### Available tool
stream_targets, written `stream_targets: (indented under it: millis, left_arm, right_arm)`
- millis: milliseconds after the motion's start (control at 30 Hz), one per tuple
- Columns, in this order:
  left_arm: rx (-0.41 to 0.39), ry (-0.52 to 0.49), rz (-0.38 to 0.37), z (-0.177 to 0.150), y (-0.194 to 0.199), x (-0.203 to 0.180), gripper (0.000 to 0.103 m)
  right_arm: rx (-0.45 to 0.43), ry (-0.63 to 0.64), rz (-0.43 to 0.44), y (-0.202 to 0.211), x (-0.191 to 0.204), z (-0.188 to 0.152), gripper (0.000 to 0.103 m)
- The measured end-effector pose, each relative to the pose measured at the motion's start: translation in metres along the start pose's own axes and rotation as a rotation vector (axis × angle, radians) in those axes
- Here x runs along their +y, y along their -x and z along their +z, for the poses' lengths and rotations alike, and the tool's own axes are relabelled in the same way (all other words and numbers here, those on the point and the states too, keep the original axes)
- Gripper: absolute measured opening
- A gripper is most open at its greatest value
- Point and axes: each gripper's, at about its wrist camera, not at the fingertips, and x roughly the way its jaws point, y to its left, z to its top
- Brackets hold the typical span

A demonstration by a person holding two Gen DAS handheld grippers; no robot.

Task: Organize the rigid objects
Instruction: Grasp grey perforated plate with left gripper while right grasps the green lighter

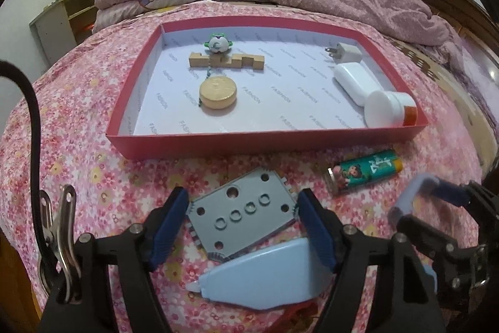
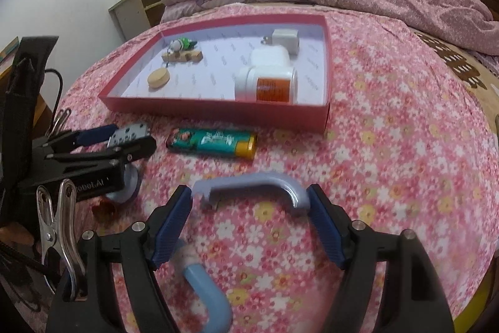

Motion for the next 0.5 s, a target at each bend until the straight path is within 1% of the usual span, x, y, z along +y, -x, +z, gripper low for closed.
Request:
stream_targets:
  millis: [67, 167, 300, 333, 433, 500]
  left_arm:
    - [-0.008, -0.006, -0.006, -0.001, 0.002, 0.002, 0.076]
    - [-0.035, -0.017, 0.008, -0.002, 0.008, 0.007, 0.076]
    - [-0.078, -0.04, 0.024, -0.001, 0.018, 0.014, 0.076]
    - [-0.086, -0.042, 0.029, -0.002, 0.019, 0.016, 0.076]
    - [-0.094, -0.026, 0.025, -0.002, 0.022, 0.023, 0.076]
    - [-0.093, -0.008, 0.02, -0.003, 0.022, 0.03, 0.076]
  right_arm:
    - [0.007, 0.015, -0.01, 0.001, 0.003, -0.002, 0.077]
    - [0.012, 0.012, -0.008, 0.004, 0.005, -0.003, 0.077]
    - [-0.037, -0.003, -0.022, 0.014, 0.008, 0.008, 0.077]
    - [-0.05, -0.004, -0.024, 0.016, 0.009, 0.012, 0.078]
    - [-0.062, -0.013, -0.009, 0.015, 0.015, 0.024, 0.088]
    - [-0.041, -0.026, 0.009, 0.007, 0.02, 0.031, 0.088]
